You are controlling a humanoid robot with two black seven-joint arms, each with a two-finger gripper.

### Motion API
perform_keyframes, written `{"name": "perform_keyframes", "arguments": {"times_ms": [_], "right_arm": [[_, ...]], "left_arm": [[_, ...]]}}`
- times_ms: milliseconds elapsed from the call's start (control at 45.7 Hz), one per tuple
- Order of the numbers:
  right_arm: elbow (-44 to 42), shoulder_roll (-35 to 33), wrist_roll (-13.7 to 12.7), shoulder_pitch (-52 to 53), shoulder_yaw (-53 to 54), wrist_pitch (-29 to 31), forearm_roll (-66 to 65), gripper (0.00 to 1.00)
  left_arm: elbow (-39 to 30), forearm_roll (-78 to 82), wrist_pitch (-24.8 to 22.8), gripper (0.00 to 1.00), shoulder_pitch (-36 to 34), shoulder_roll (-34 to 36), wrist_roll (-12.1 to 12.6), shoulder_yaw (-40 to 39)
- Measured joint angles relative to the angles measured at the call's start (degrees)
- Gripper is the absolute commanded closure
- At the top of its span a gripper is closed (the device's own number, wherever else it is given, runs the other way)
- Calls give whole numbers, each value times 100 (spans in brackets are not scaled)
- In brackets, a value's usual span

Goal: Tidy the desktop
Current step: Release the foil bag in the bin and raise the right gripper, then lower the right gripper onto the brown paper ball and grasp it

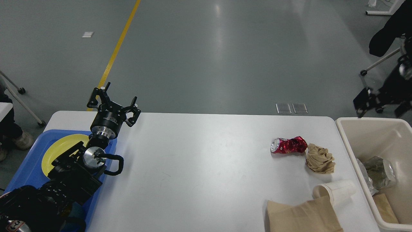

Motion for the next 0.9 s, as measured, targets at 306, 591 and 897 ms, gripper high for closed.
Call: {"name": "perform_keyframes", "arguments": {"times_ms": [306, 591, 897], "right_arm": [[-1161, 403, -8, -2309, 812, -1618, 45, 0], [-2150, 640, 0, -3466, 1597, -2098, 412, 0], [-2328, 868, 3, -3832, 1755, -2404, 816, 0]], "left_arm": [[0, 1, 0, 3, 0, 0, 0, 0], [0, 2, 0, 3, 0, 0, 0, 0], [-1, 2, 0, 3, 0, 0, 0, 0]]}}
